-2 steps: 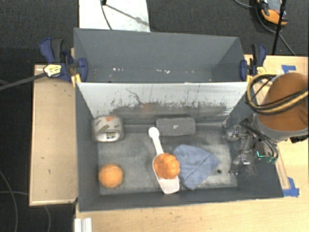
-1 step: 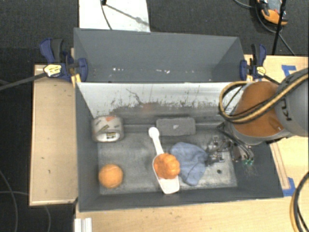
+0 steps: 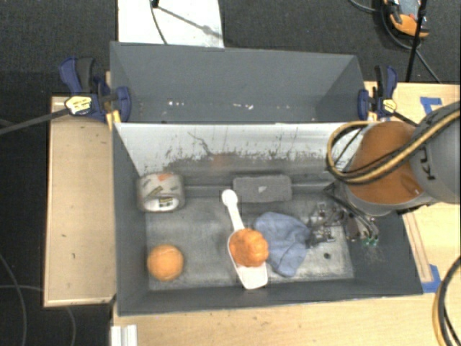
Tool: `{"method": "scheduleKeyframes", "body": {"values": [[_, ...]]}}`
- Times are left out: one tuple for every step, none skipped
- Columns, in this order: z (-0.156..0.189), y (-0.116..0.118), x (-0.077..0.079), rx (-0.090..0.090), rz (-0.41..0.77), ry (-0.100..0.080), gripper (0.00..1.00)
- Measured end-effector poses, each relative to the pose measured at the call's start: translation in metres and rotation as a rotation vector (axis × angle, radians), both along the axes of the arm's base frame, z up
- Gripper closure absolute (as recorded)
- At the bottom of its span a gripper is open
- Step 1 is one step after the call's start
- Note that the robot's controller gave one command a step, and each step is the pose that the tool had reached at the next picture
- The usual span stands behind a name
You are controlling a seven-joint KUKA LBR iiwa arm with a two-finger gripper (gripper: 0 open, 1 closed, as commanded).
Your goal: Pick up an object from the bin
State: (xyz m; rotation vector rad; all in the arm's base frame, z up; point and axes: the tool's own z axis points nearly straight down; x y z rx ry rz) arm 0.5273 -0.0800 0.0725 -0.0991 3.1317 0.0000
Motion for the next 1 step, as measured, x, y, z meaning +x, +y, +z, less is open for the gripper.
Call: {"method": "scheduleKeyframes", "body": {"values": [[0.1292, -0.0025, -0.0116, -0.001, 0.033, 0.005, 1.00]]}}
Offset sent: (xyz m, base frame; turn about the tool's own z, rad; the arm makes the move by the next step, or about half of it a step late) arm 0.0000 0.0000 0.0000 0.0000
